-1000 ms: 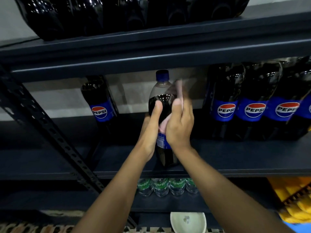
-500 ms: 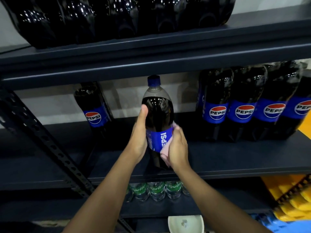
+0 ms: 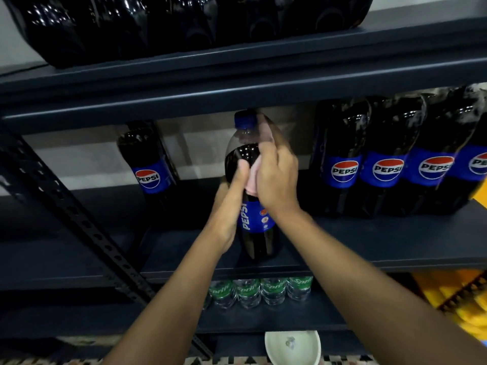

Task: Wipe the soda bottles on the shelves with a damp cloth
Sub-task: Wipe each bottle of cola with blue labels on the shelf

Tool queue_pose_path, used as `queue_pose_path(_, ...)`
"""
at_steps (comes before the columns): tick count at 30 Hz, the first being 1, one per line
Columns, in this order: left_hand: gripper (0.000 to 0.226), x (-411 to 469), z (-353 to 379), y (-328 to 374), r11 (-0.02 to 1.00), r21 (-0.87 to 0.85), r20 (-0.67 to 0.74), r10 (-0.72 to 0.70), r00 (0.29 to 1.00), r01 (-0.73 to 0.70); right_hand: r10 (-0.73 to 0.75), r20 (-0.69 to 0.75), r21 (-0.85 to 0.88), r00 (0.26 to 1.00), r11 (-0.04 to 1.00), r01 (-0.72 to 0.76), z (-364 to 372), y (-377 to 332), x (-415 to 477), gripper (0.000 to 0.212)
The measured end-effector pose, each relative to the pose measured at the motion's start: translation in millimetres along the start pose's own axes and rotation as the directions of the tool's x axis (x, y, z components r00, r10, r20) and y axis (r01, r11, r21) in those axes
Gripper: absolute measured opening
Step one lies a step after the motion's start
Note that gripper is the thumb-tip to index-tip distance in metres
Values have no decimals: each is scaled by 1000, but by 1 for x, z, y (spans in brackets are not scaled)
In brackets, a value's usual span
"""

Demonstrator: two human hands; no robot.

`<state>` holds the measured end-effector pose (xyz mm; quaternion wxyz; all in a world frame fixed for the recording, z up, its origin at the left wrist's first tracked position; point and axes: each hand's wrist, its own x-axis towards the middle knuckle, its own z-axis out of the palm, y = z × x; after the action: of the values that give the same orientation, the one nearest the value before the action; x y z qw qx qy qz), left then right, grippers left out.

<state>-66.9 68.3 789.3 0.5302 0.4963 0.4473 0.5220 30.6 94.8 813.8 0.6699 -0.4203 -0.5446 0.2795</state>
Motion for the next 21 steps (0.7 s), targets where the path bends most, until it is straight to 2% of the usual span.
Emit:
queue_pose_path(2,76,0,4,-3,998,35,-19,42,999,-42,-138,-75,-89,988,987,131,4,21,-23,44)
queue_pose_path(5,81,2,5,-9,997,17,-34,72,997,-72,-148,-102,-169,984,977,129,6,58,-58,52)
queue_pose_path(9,106,9,6,-16,997,-45,-111,53,992,-58,59,-57,-187,997,980,-69,-5,108,-105,52)
queue_pose_path(14,124,18,-1,-24,999,0,-185,33,982,-33,313,-61,18,948,950,-312,-6,113,-108,48)
queue_pose_path(17,117,18,-4,-22,999,-25,-114,34,993,-37,316,-60,111,947,945,-308,-4,85,-81,48)
queue_pose_path(19,96,15,-5,-16,997,-27,-39,69,997,-70,251,-61,126,966,962,-242,-6,54,-53,50)
queue_pose_path(21,81,14,-8,-11,995,-17,15,99,995,-99,186,-16,69,982,980,-185,-6,24,-24,48)
